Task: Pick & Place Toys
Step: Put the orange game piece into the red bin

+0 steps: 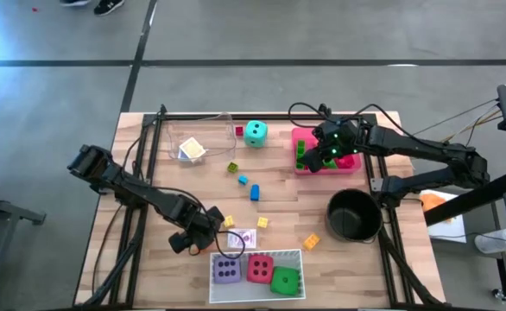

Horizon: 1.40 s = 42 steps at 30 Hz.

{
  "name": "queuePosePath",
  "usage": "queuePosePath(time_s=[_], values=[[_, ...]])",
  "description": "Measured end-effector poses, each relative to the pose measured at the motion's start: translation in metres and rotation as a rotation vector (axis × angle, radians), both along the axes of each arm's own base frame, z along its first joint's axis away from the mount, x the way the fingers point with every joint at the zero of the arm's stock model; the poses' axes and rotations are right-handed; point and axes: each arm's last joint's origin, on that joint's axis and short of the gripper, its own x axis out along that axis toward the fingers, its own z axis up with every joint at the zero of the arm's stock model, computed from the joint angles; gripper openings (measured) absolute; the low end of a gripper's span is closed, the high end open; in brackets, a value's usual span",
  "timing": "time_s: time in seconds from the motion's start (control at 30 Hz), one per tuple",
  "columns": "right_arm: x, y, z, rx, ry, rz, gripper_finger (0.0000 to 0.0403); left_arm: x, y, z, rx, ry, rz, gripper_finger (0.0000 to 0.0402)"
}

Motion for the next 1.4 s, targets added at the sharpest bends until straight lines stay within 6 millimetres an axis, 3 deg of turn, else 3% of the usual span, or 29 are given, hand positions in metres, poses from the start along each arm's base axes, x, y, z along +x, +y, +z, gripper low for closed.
queuePosePath(time_s=[0.47,0.77,0.97,1.4], values=[[0.001,0.002,0.000,0.017,-0.005,-0.010,0.0308,0.000,-0.001,-0.013,0.010,0.003,-0.025,0.0145],[0.001,0.002,0.000,0.019,-0.005,-0.010,0.0308,0.000,-0.001,-0.013,0.009,0.008,-0.010,0.0138],[0.001,0.002,0.000,0.020,-0.006,-0.012,0.0308,-0.001,-0.001,-0.013,-0.007,0.042,0.115,0.0136],[0.002,0.002,0.002,0.013,-0.025,-0.012,0.0308,-0.006,0.003,-0.002,-0.077,0.092,0.586,0.0134]])
